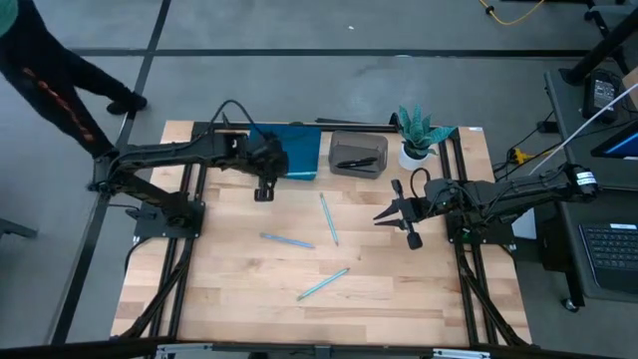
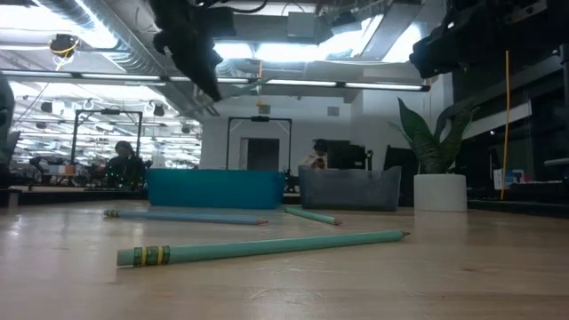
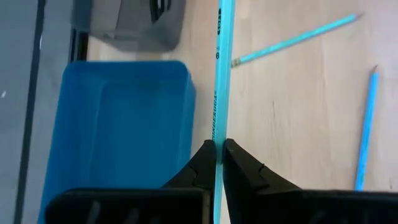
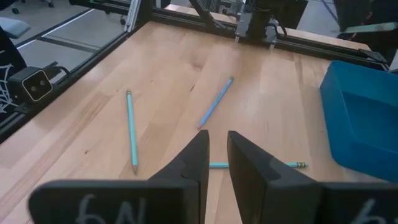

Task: Sort pens & pencils
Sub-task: Put the light green pencil into the blue bin

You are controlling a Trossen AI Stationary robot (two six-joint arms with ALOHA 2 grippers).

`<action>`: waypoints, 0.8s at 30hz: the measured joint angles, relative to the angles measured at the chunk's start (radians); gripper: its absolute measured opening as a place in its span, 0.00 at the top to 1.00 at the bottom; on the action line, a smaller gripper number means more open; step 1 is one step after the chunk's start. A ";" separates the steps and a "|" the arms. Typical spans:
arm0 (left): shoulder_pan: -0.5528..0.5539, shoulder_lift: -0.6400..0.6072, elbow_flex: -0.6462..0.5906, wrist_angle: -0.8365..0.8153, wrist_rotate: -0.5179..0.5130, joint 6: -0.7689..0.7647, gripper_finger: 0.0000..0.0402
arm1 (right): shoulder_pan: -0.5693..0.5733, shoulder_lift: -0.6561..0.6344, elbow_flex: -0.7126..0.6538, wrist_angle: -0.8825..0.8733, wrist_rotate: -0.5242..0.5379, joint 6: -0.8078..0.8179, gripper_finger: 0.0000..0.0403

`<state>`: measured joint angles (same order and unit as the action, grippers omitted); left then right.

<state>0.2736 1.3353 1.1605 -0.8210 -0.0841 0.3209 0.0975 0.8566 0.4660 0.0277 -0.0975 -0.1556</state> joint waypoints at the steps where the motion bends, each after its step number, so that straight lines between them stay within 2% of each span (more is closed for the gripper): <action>1: 0.011 -0.007 -0.014 0.025 0.006 0.004 0.97 | 0.000 0.000 0.000 -0.001 0.000 0.001 0.85; 6: 0.077 -0.034 -0.105 0.097 0.008 0.025 0.97 | 0.000 0.000 0.000 -0.008 0.000 0.001 0.85; 14: 0.209 -0.073 -0.236 0.265 0.160 0.082 0.97 | 0.000 0.001 0.000 -0.007 0.000 0.005 0.85; 24: 0.338 -0.105 -0.296 0.321 0.295 0.126 0.97 | 0.000 0.001 0.000 -0.006 0.000 -0.002 0.85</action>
<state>0.6112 1.2301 0.8644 -0.5001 0.2106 0.4474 0.0978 0.8574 0.4660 0.0216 -0.0975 -0.1574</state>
